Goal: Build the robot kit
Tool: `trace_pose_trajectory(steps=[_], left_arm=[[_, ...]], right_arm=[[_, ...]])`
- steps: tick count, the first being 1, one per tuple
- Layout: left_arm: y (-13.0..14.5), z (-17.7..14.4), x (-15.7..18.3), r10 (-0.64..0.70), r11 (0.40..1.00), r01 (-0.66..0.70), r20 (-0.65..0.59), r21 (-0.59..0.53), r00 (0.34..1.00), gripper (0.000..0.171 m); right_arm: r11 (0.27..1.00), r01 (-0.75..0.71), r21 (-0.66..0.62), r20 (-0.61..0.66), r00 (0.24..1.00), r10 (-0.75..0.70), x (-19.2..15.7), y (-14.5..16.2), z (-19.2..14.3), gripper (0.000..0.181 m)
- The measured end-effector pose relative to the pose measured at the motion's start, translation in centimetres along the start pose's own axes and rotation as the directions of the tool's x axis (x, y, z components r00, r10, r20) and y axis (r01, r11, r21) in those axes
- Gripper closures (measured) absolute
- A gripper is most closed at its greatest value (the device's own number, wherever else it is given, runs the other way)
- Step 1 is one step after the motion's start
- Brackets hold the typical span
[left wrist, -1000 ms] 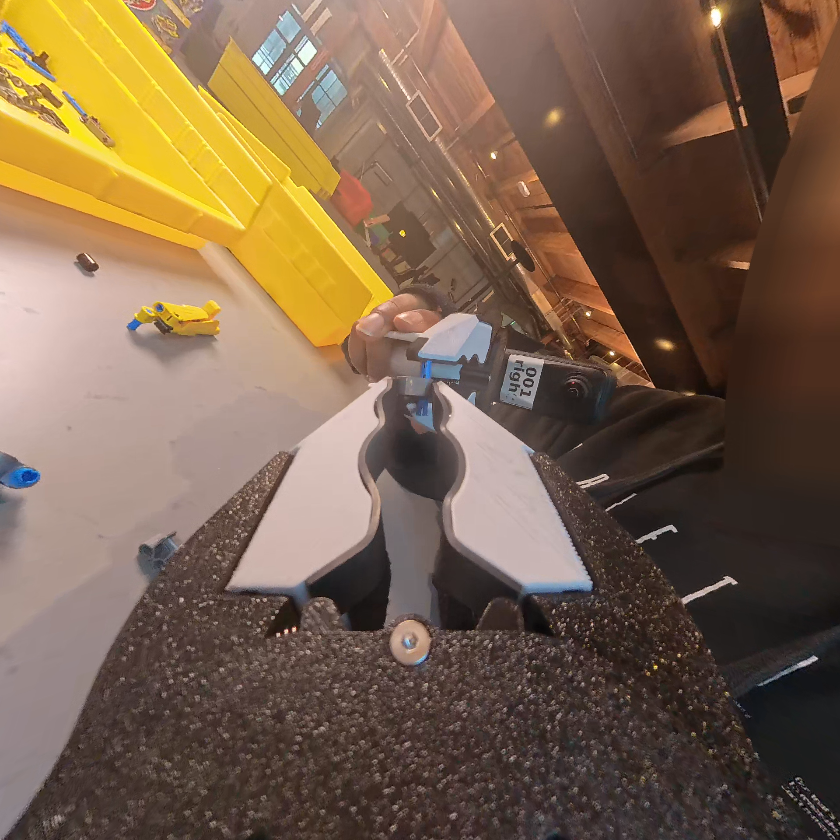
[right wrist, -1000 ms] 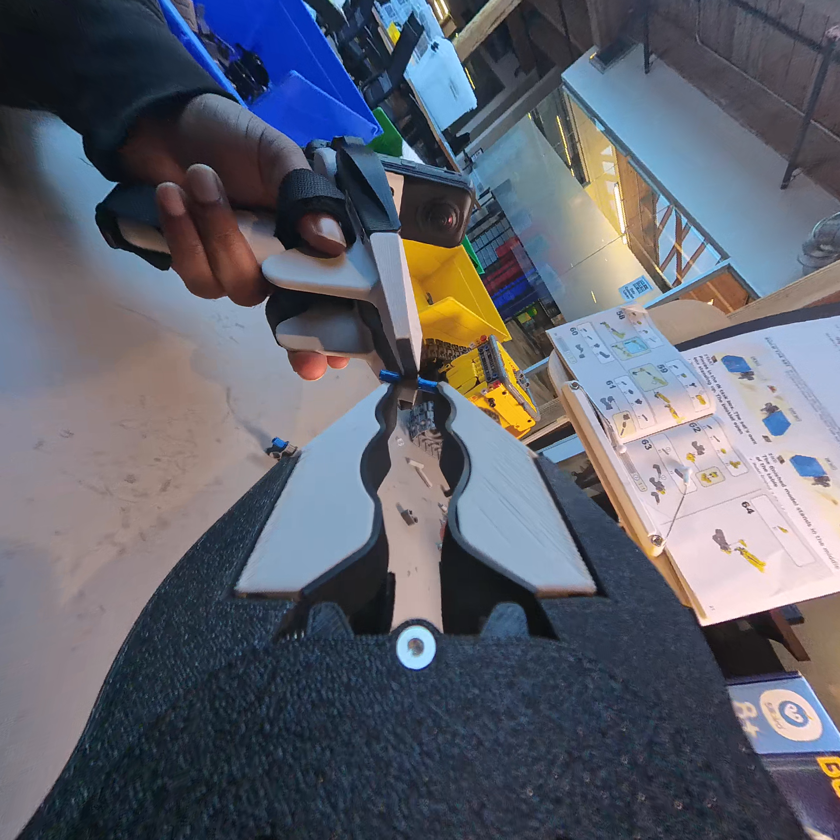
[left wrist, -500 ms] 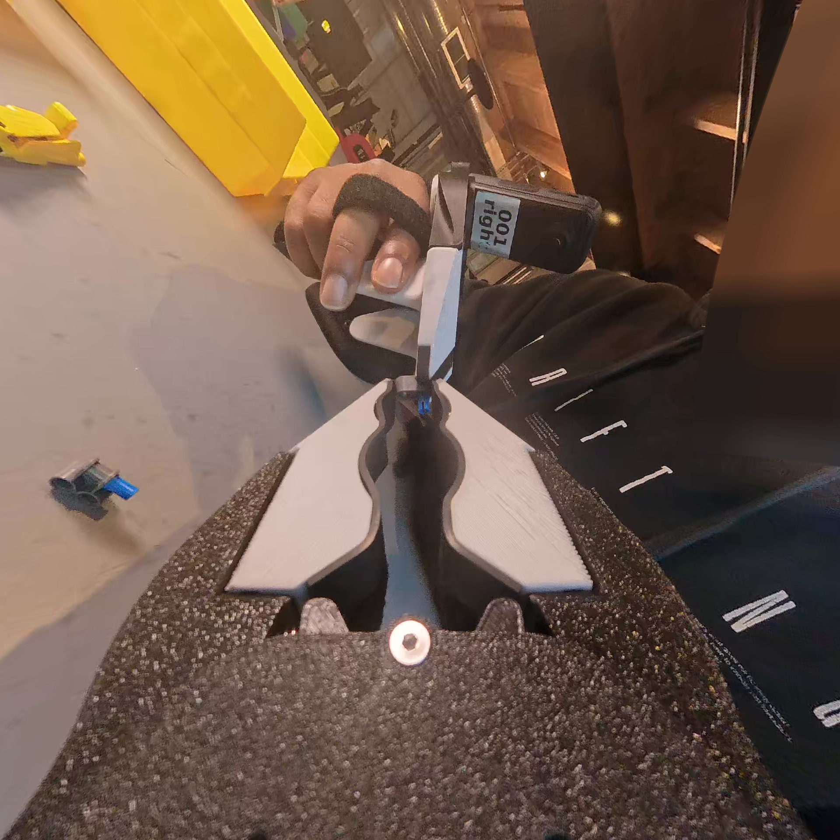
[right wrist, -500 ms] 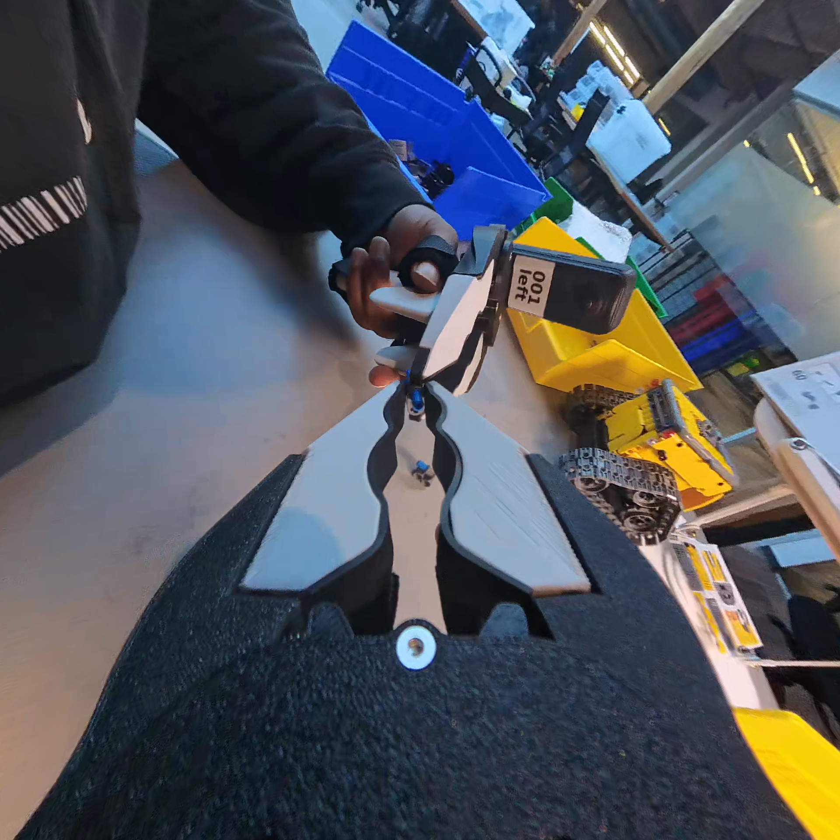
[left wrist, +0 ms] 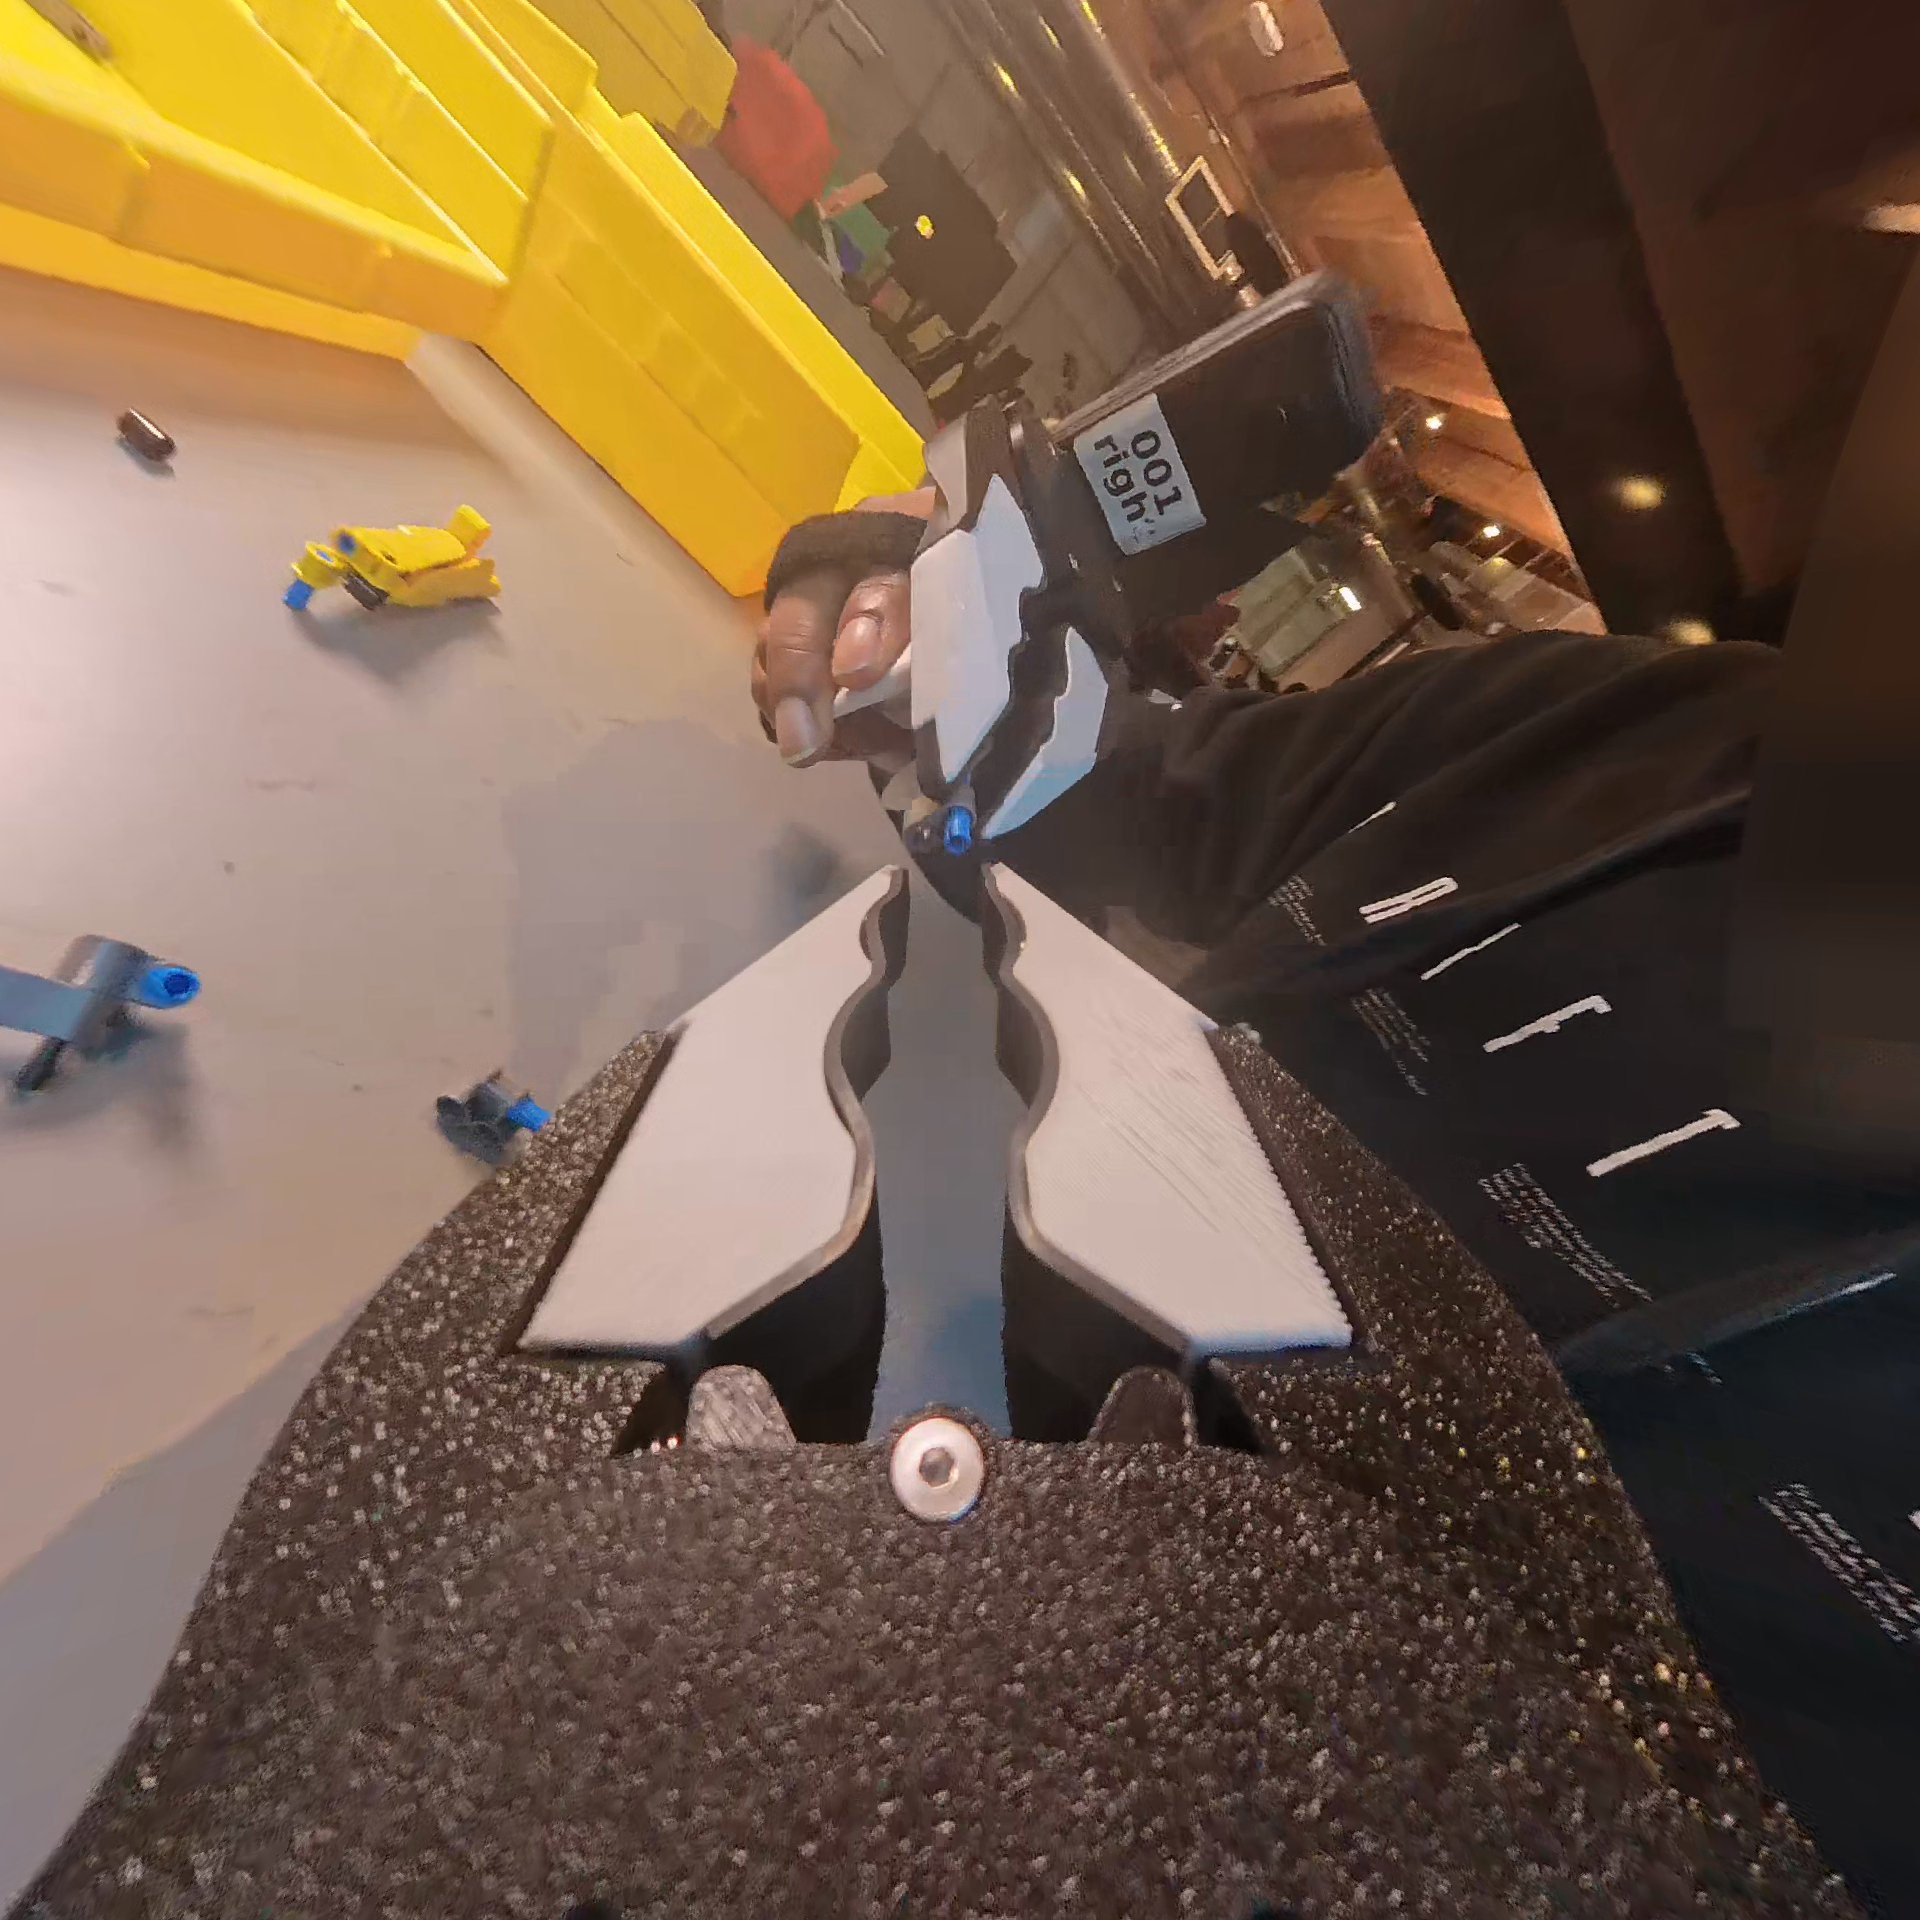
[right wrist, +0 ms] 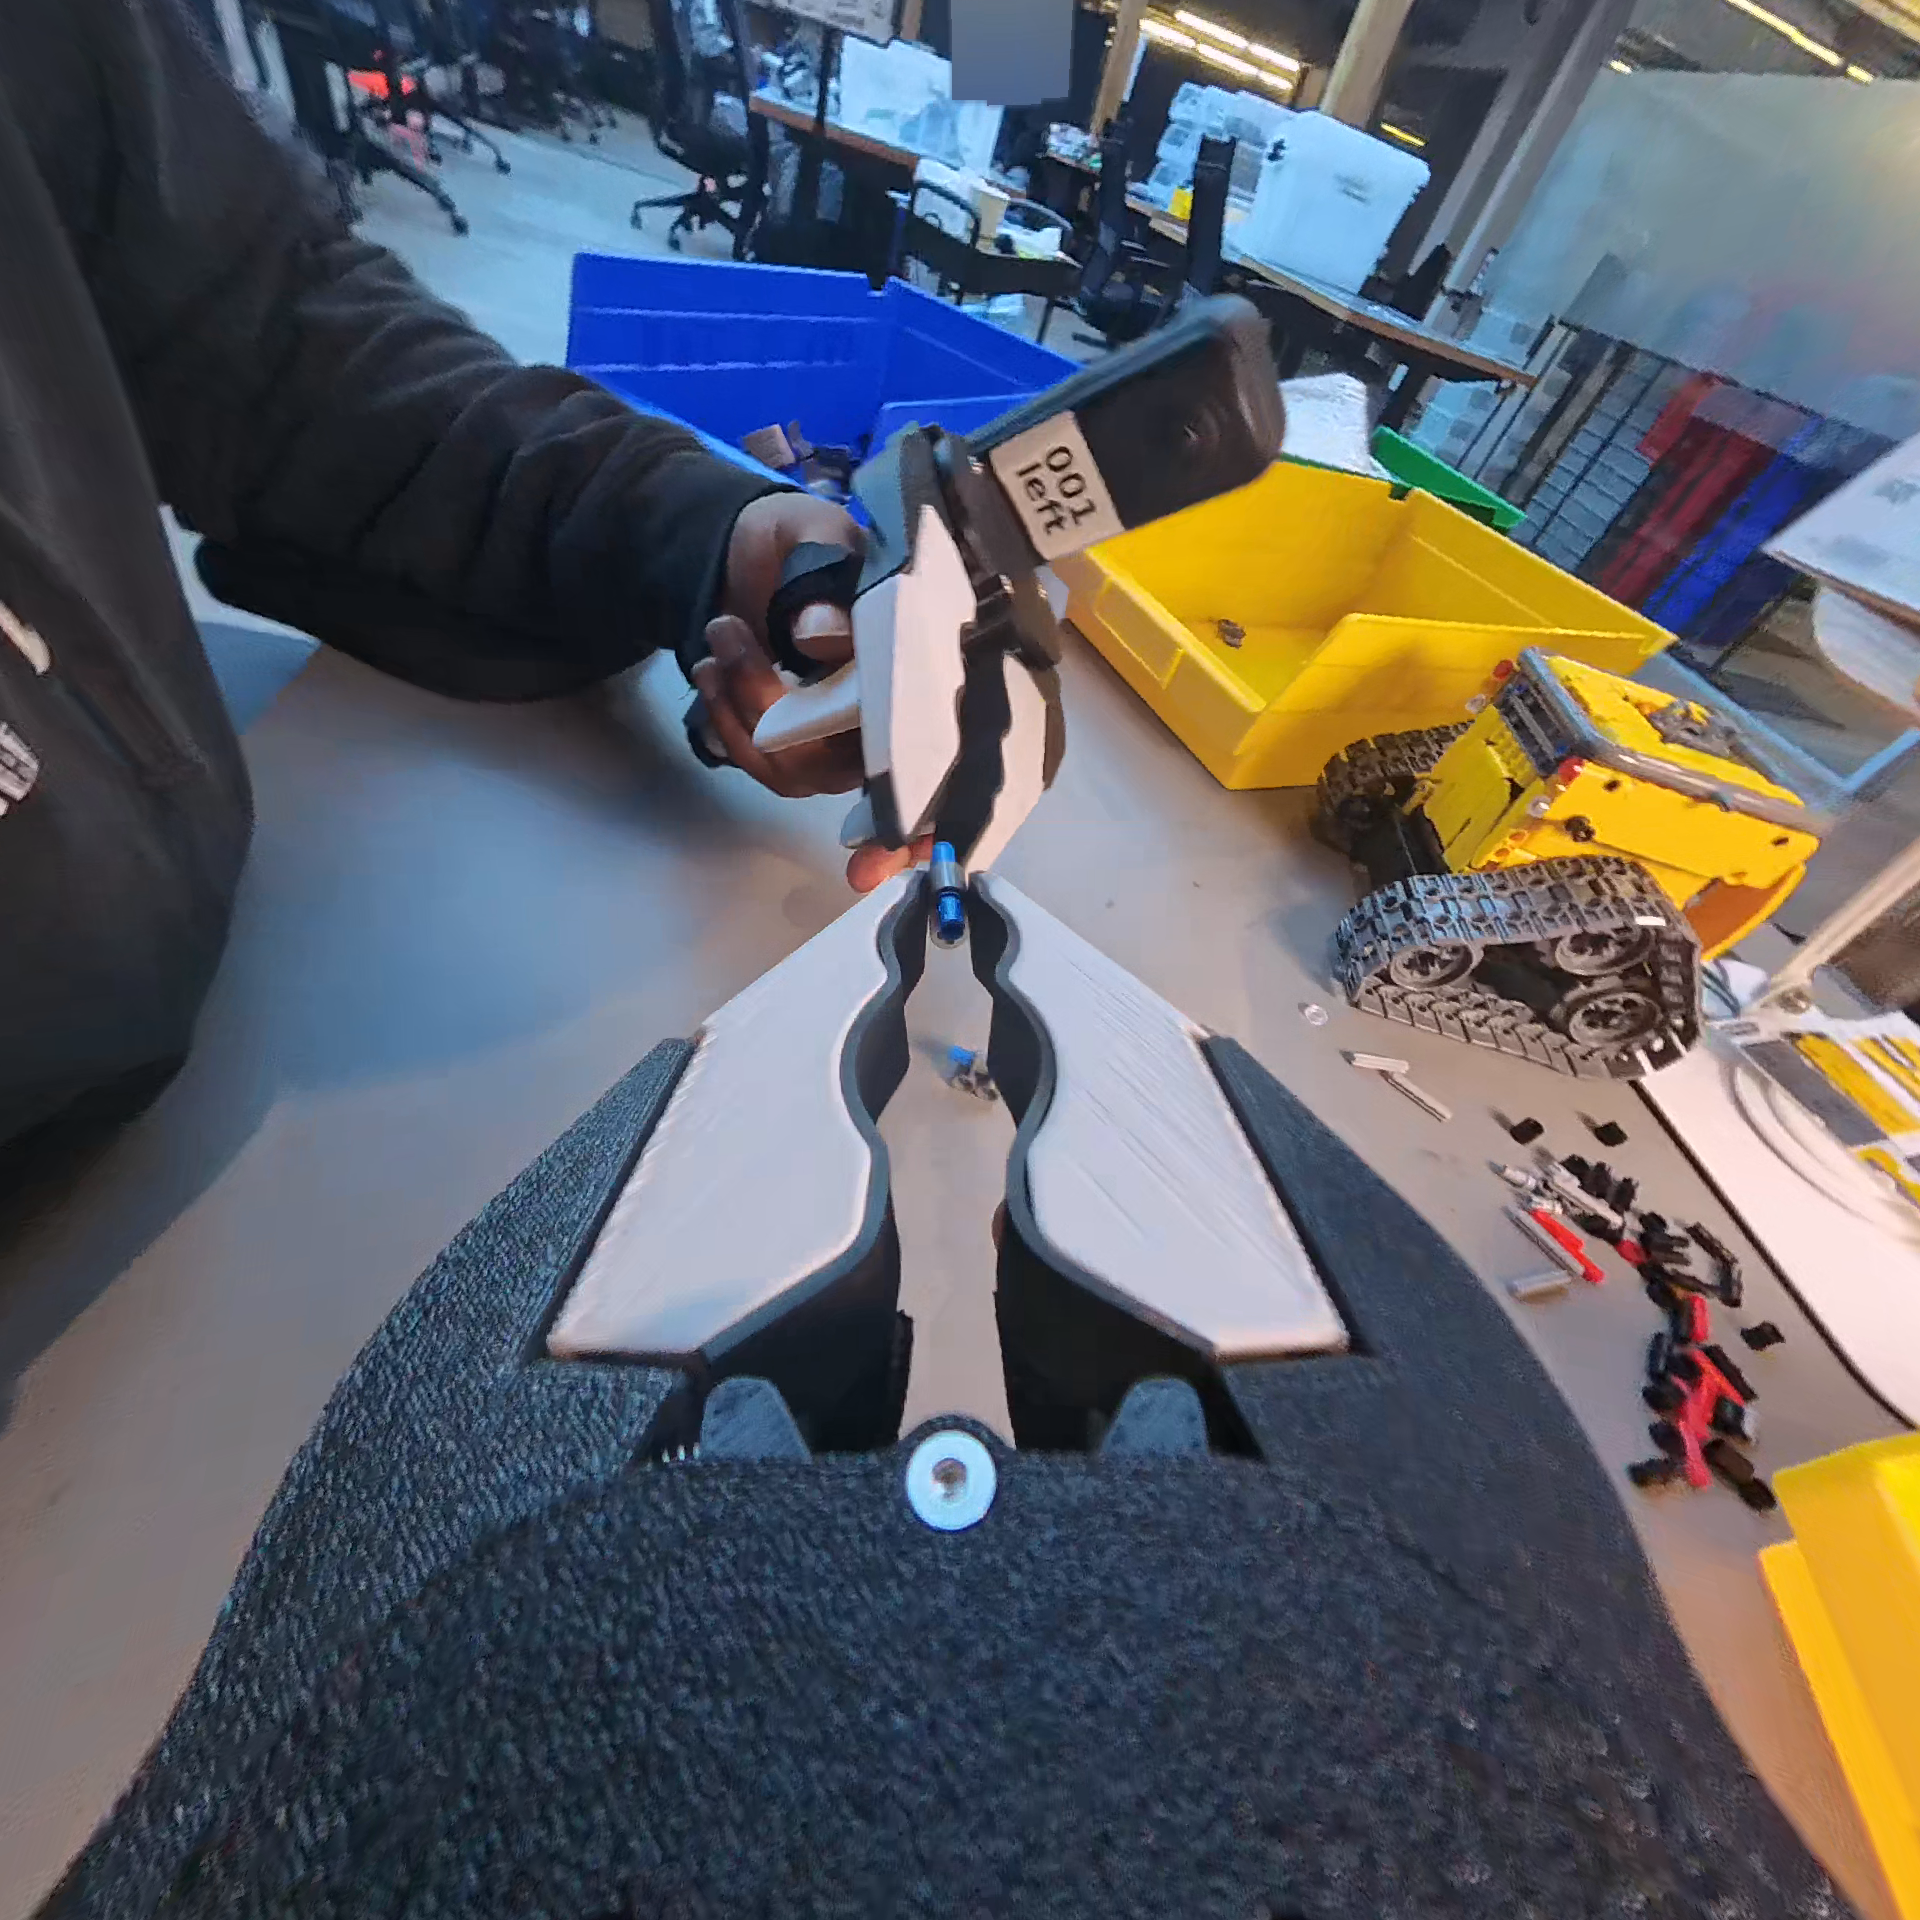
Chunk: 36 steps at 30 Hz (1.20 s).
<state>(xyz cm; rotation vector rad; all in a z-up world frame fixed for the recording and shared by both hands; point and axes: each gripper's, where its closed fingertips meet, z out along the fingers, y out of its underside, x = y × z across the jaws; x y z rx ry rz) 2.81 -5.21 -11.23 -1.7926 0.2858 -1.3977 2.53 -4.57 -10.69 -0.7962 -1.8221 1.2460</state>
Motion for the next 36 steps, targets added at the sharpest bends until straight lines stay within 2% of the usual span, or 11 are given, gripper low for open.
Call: trace_pose_trajectory(steps=[7,11,14,18,21,24,27,29,31,33,36], left_arm=[[-0.8,0.1,-0.2,0.294,0.955,-0.297,0.170,-0.009,0.941,0.166],[-1.0,0.0,-0.4,0.368,0.928,-0.370,0.230,-0.034,0.901,0.168],[-1.1,-0.1,-0.5,0.320,0.946,-0.325,0.216,-0.014,0.922,0.169],[-1.2,-0.3,-0.8,0.078,0.994,-0.084,0.100,0.065,0.992,0.169],[-1.0,-0.3,-0.9,-0.113,0.989,0.113,-0.009,0.094,0.994,0.170],[-1.1,-0.5,-1.0,-0.230,0.965,0.238,-0.079,0.114,0.970,0.170],[-1.2,-0.5,-0.9,-0.296,0.943,0.311,-0.131,0.114,0.946,0.170],[-1.1,-0.3,-0.6,-0.323,0.934,0.341,-0.160,0.104,0.933,0.170],[-0.7,0.0,-0.5,-0.333,0.933,0.349,-0.163,0.084,0.929,0.170],[-0.7,0.1,-0.3,-0.343,0.929,0.361,-0.179,0.083,0.922,0.171],[-0.7,0.1,-0.4,-0.338,0.931,0.355,-0.165,0.086,0.927,0.171]], right_arm=[[0.989,-0.144,0.036,0.004,0.990,0.144,0.7,-0.2,0.2,0.174],[0.969,-0.240,0.055,0.028,0.971,0.239,1.0,-0.3,0.3,0.174],[0.940,-0.337,0.058,0.052,0.941,0.334,1.1,-0.1,0.5,0.174],[0.906,-0.420,0.048,0.078,0.906,0.415,1.3,0.4,0.7,0.173],[0.947,-0.320,0.031,0.060,0.946,0.318,1.2,0.6,0.5,0.171],[0.999,-0.040,0.034,-0.044,0.998,0.042,1.6,0.1,-0.1,0.158],[0.948,0.314,-0.047,-0.153,0.936,-0.318,1.6,0.0,-0.3,0.151],[0.894,0.438,-0.099,-0.150,0.881,-0.449,1.0,0.4,0.0,0.146],[0.854,0.503,-0.131,-0.166,0.838,-0.519,0.9,0.6,0.3,0.146],[0.836,0.530,-0.139,-0.168,0.820,-0.548,0.8,0.5,0.4,0.160],[0.866,0.490,-0.100,-0.167,0.850,-0.500,0.6,0.2,0.3,0.181]])
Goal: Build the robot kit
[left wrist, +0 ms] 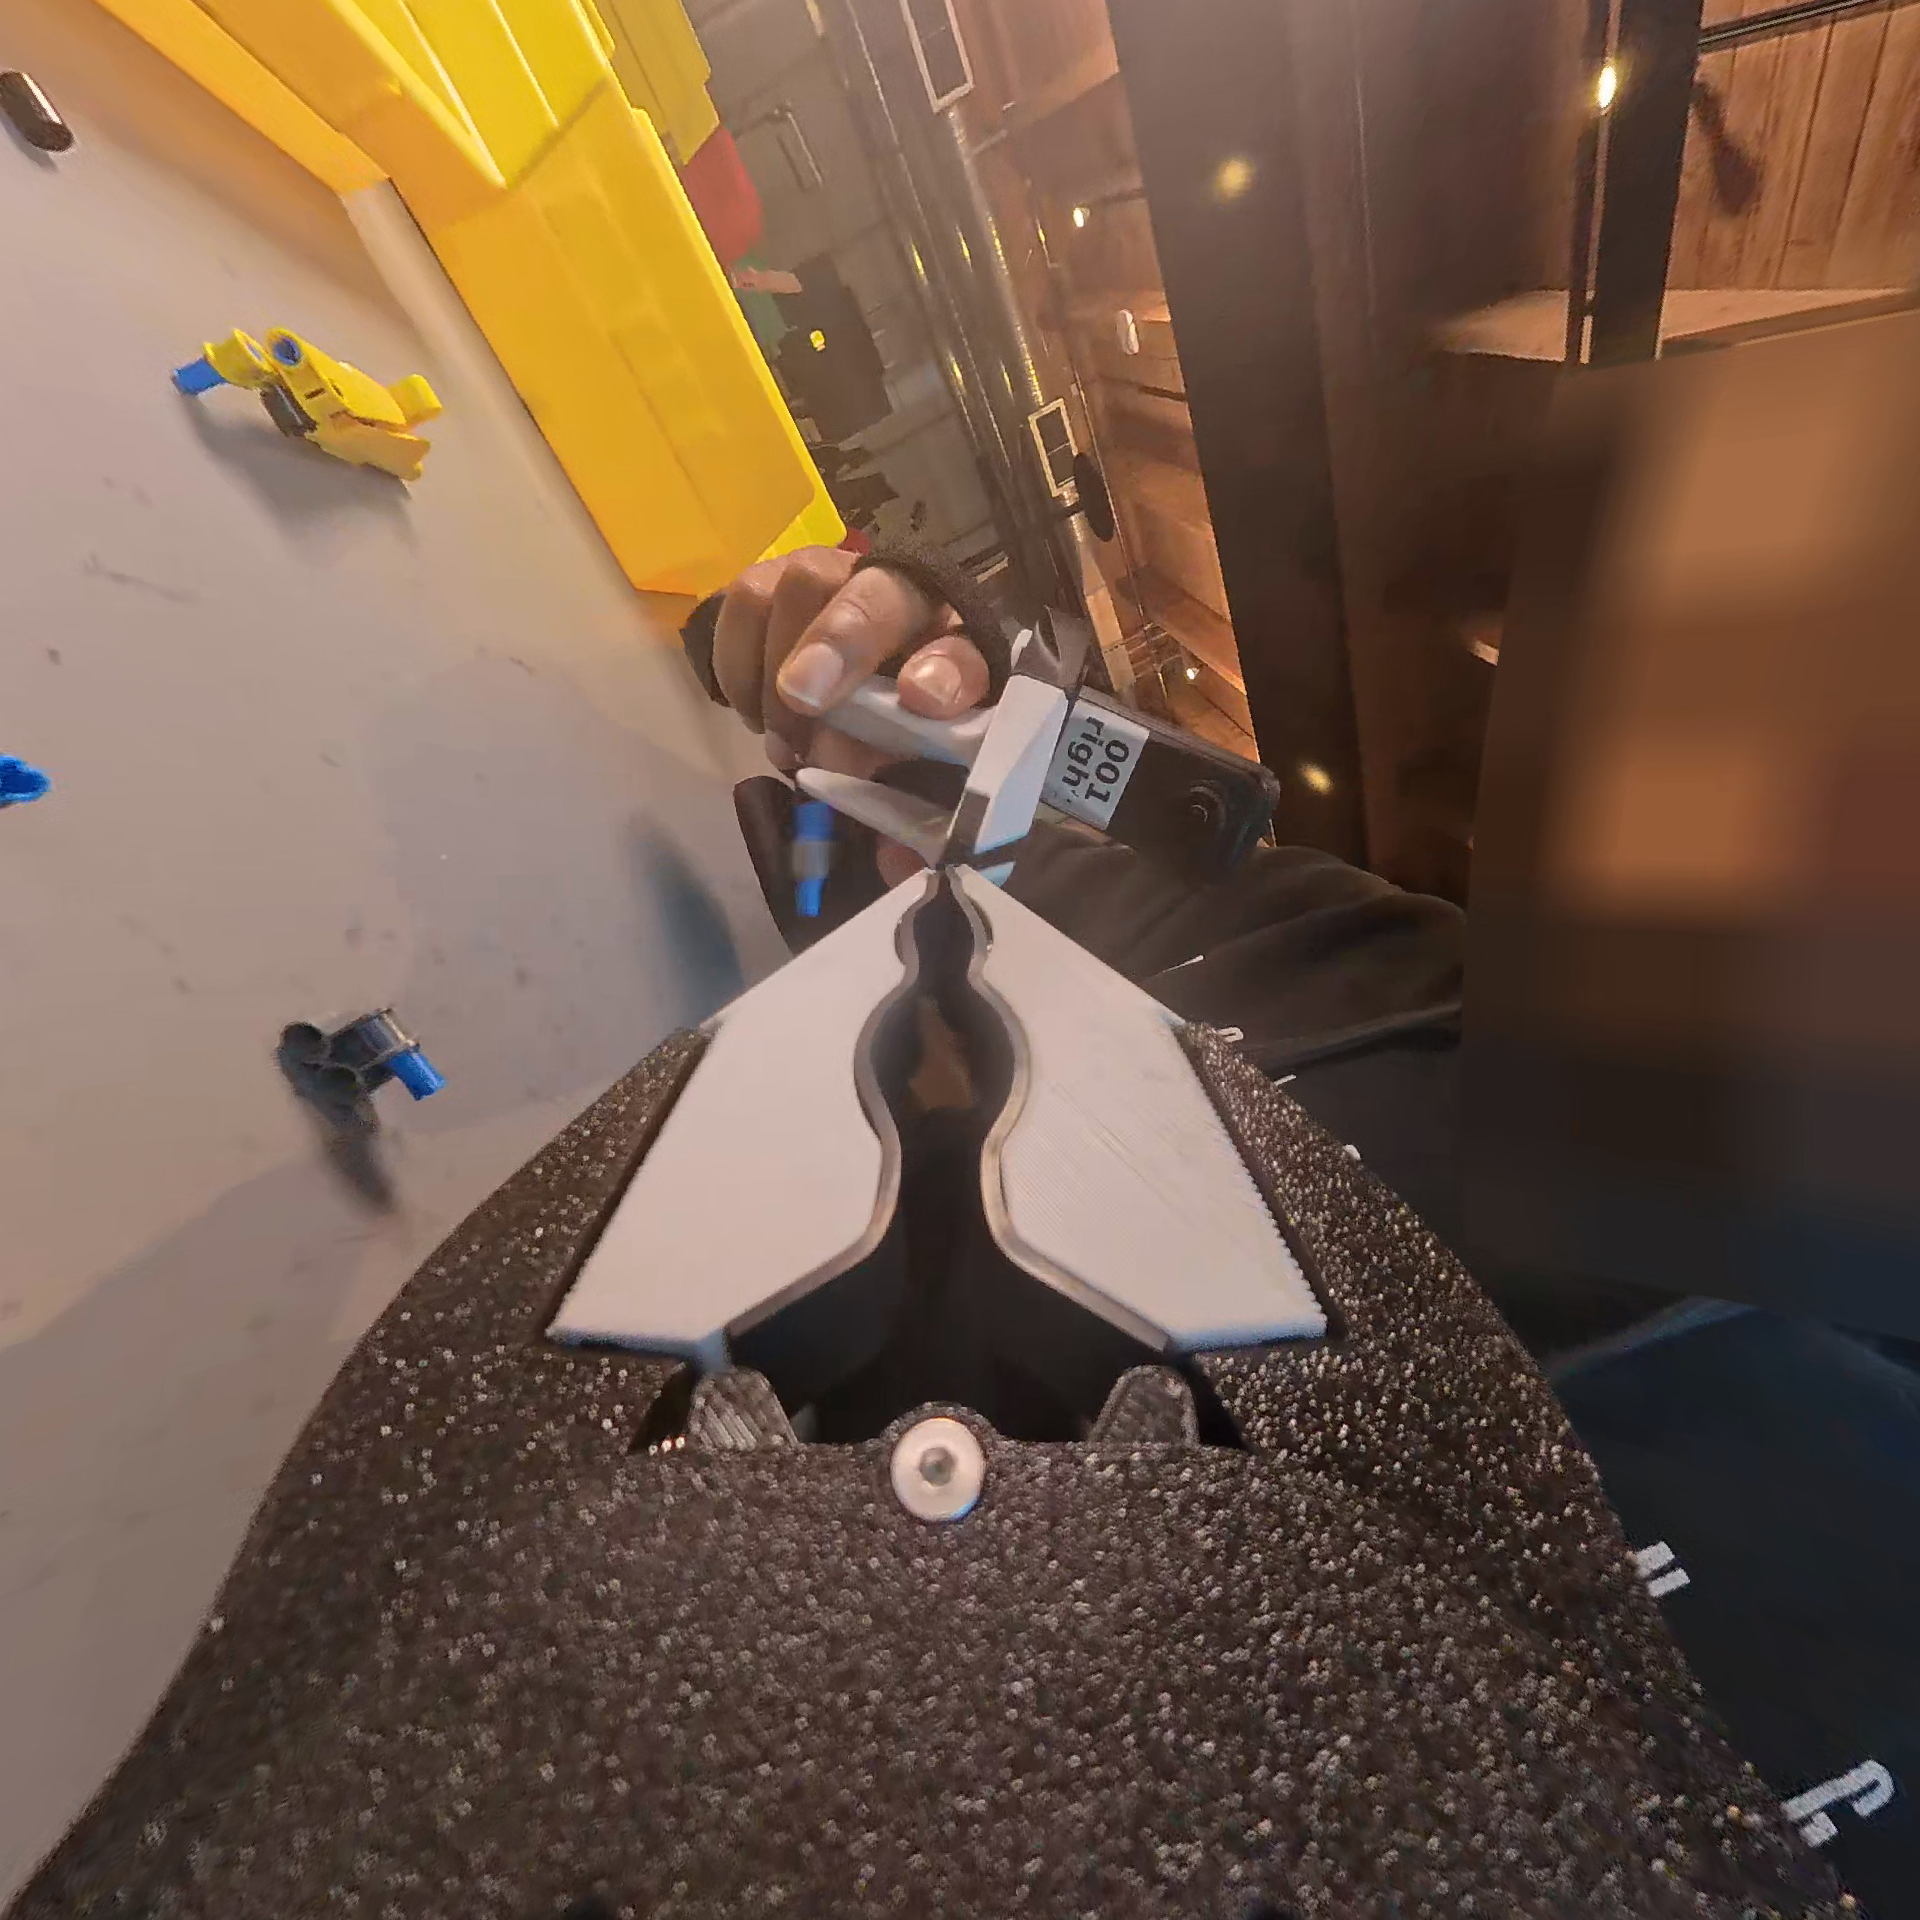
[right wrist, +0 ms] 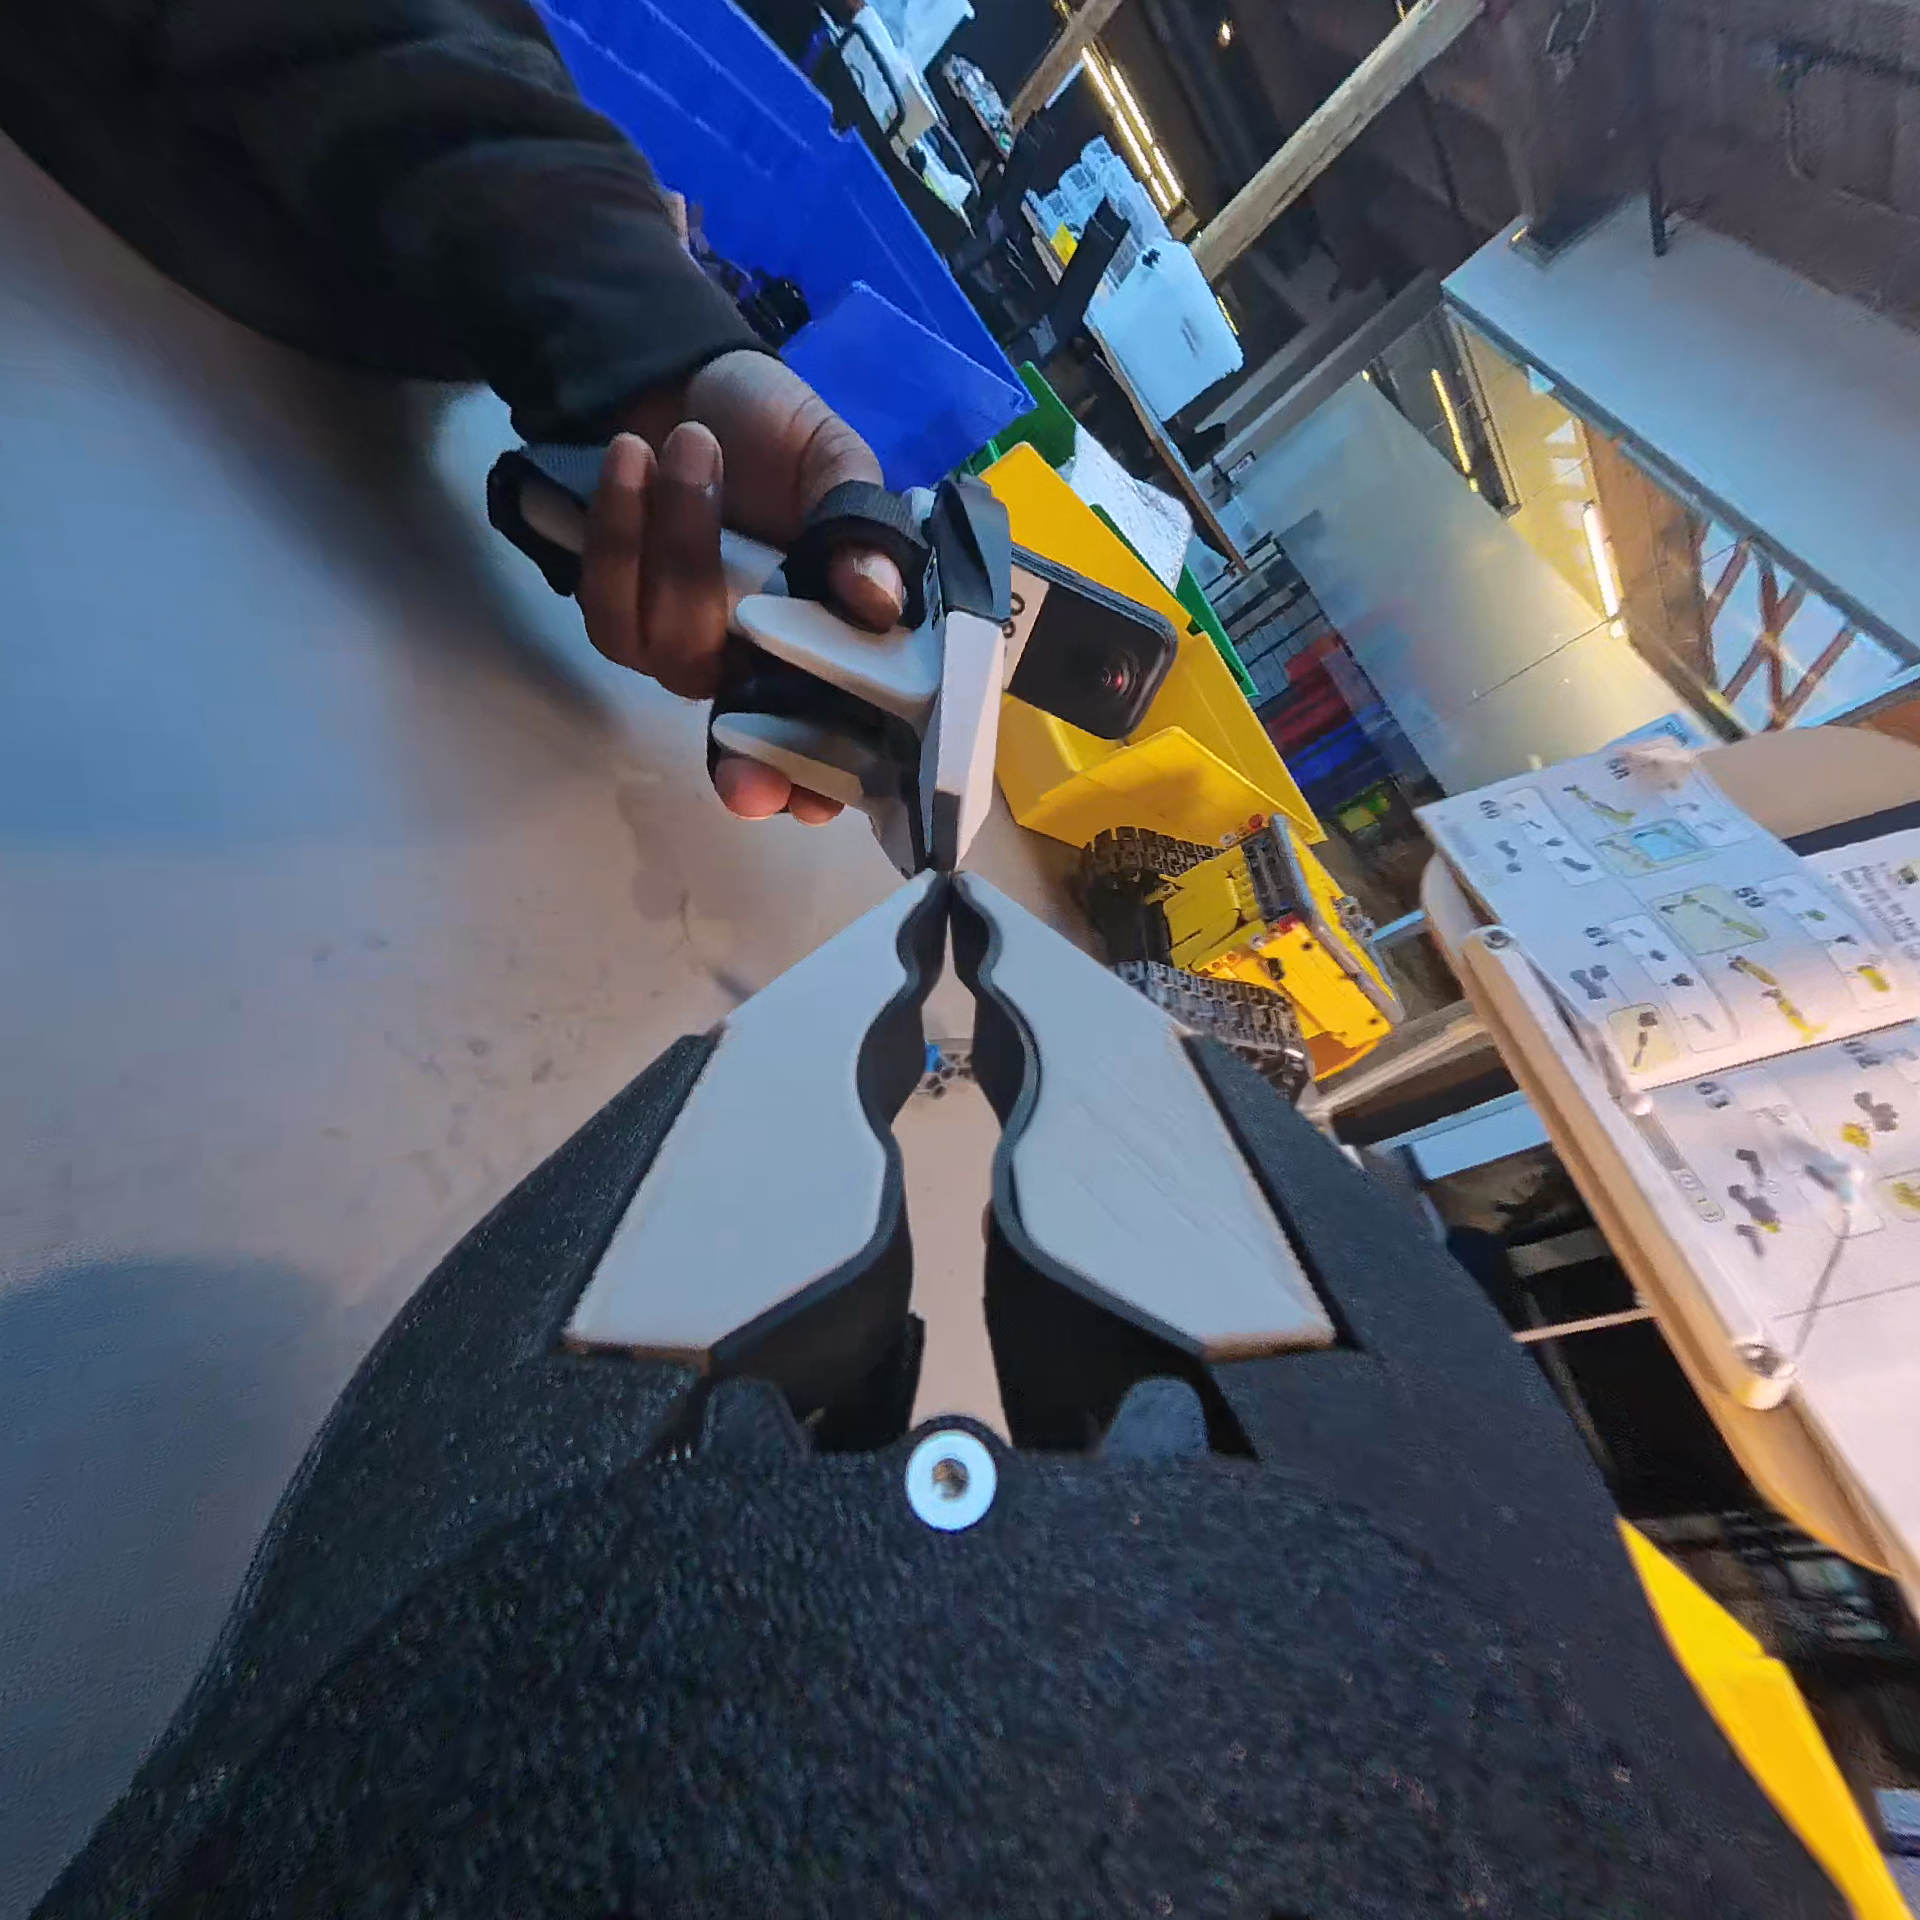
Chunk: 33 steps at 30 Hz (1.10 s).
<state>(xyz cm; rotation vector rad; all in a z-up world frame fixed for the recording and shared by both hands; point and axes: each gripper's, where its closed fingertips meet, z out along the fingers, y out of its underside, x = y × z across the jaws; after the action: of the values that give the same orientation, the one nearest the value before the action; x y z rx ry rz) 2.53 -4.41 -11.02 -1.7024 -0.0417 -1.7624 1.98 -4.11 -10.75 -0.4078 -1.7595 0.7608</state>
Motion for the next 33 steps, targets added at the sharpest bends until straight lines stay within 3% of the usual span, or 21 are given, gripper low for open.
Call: trace_pose_trajectory(steps=[4,7,12,15,18,22,24,28,33], left_arm=[[-0.6,-0.4,-1.0,0.040,0.999,-0.042,0.077,0.023,0.996,0.171],[-1.2,-1.5,-3.1,0.174,0.984,-0.179,0.271,-0.008,0.947,0.171],[-1.3,-2.6,-5.3,0.408,0.912,-0.373,0.474,-0.171,0.781,0.159],[-0.9,-3.4,-7.1,0.543,0.839,-0.433,0.554,-0.329,0.631,0.150],[-0.1,-3.8,-8.4,0.677,0.736,-0.463,0.556,-0.494,0.482,0.146],[0.9,-3.5,-9.2,0.758,0.652,-0.466,0.514,-0.598,0.402,0.143],[0.9,-3.8,-9.7,0.780,0.626,-0.453,0.518,-0.635,0.352,0.150],[1.2,-4.0,-9.8,0.791,0.612,-0.440,0.511,-0.657,0.337,0.156],[0.7,-4.1,-9.3,0.810,0.586,-0.455,0.505,-0.670,0.299,0.150]], right_arm=[[0.985,-0.164,-0.056,0.039,0.985,0.167,0.0,1.6,0.4,0.181],[0.961,-0.254,-0.113,0.071,0.962,0.263,0.3,3.3,-0.2,0.181],[0.869,-0.417,-0.267,0.187,0.862,0.471,0.4,5.9,-2.9,0.163],[0.836,-0.430,-0.340,0.261,0.811,0.524,-0.6,6.4,-4.5,0.162],[0.820,-0.411,-0.399,0.311,0.780,0.543,-1.5,6.7,-5.8,0.162],[0.779,-0.399,-0.484,0.381,0.705,0.598,-2.9,6.2,-8.1,0.161],[0.758,-0.386,-0.526,0.408,0.668,0.622,-4.0,5.8,-9.1,0.160],[0.716,-0.305,-0.628,0.456,0.601,0.656,-8.0,6.0,-11.0,0.153],[0.701,-0.263,-0.664,0.428,0.635,0.643,-10.4,6.8,-11.1,0.155]])
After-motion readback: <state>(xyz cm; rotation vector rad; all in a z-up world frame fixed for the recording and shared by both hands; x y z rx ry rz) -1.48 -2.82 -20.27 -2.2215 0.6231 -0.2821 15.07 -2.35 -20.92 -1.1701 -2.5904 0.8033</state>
